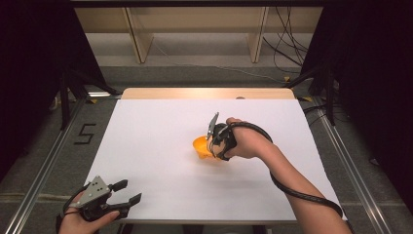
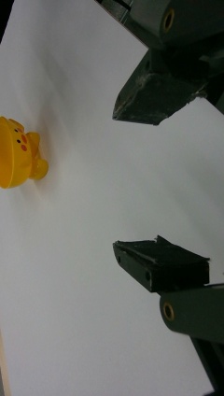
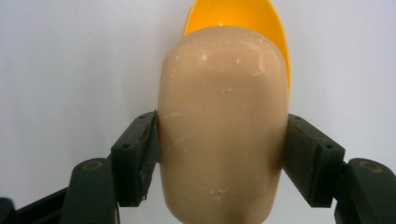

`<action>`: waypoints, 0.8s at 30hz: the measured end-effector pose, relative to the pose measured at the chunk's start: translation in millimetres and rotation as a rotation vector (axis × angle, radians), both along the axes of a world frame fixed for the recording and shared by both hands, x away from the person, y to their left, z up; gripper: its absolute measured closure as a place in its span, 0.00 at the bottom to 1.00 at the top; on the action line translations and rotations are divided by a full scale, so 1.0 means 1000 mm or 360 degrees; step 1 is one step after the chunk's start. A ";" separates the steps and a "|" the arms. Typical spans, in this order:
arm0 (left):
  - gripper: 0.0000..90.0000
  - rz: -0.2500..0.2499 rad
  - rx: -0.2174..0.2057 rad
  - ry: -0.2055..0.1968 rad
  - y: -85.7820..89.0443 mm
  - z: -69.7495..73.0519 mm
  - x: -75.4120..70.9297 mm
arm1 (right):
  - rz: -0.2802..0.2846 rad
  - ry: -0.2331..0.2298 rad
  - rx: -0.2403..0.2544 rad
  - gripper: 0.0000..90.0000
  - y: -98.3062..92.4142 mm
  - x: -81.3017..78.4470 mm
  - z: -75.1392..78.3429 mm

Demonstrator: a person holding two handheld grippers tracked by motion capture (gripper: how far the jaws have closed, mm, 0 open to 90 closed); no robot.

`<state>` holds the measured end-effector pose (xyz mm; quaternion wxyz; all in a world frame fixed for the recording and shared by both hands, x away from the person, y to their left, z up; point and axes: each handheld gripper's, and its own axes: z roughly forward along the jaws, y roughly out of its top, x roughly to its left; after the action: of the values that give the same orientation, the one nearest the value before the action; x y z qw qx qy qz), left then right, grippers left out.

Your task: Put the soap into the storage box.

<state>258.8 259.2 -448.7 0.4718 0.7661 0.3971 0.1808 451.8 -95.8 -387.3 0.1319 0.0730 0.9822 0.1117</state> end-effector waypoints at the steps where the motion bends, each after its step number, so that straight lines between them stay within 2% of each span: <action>1: 0.34 0.0000 0.0000 0.0000 0.000 0.000 0.000 | 0.0000 0.0000 0.0000 0.38 0.000 0.000 0.000; 2: 0.34 -0.0005 -0.0005 0.0002 0.000 0.000 0.000 | -0.0024 0.0009 0.0007 0.38 0.000 0.000 -0.001; 4: 0.34 -0.0004 -0.0003 0.0000 0.000 0.000 0.000 | -0.0014 0.0001 0.0012 0.38 0.000 0.001 -0.001; 5: 0.34 -0.0003 -0.0003 0.0001 0.000 0.000 0.000 | -0.0069 0.0007 0.0008 0.38 0.001 -0.001 0.001; 6: 0.34 0.0001 -0.0004 -0.0002 0.000 0.000 0.000 | 0.0007 -0.0008 0.0019 0.38 0.001 0.003 0.001; 11: 0.34 -0.0001 -0.0012 -0.0002 0.000 -0.001 0.000 | -0.0041 0.0008 0.0031 0.38 0.003 0.004 0.001; 12: 0.34 -0.0001 -0.0010 -0.0002 0.000 -0.001 0.001 | 0.0004 -0.0010 0.0030 0.38 0.003 0.007 0.001; 13: 0.34 -0.0001 -0.0010 -0.0002 0.000 -0.001 0.001 | 0.0004 -0.0010 0.0030 0.38 0.003 0.007 0.001; 16: 0.34 0.0001 0.0001 -0.0001 0.000 0.000 0.000 | -0.0022 0.0008 0.0029 0.38 0.004 0.007 0.000; 17: 0.34 0.0000 -0.0003 -0.0001 0.000 0.000 0.000 | -0.0092 0.0031 0.0015 0.38 0.005 0.004 0.000; 18: 0.34 -0.0001 -0.0002 -0.0002 0.000 0.000 0.000 | -0.0078 0.0018 0.0019 0.38 0.005 0.006 0.000; 19: 0.34 -0.0006 -0.0008 -0.0002 0.000 0.000 0.000 | -0.0018 0.0004 0.0040 0.38 0.005 0.010 -0.001; 21: 0.34 -0.0001 -0.0002 -0.0002 0.000 0.000 0.000 | -0.0142 0.0044 0.0027 0.38 0.005 0.006 -0.001; 22: 0.34 -0.0001 -0.0002 -0.0002 0.000 0.000 0.000 | -0.0079 0.0012 0.0020 0.38 0.006 0.009 -0.001; 24: 0.34 -0.0003 -0.0002 0.0001 0.000 0.000 0.000 | -0.0102 0.0033 0.0029 0.38 0.006 0.009 -0.001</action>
<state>259.0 259.4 -448.6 0.4724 0.7662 0.3968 0.1799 460.9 -89.7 -388.4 0.1245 0.1068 0.9796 0.1157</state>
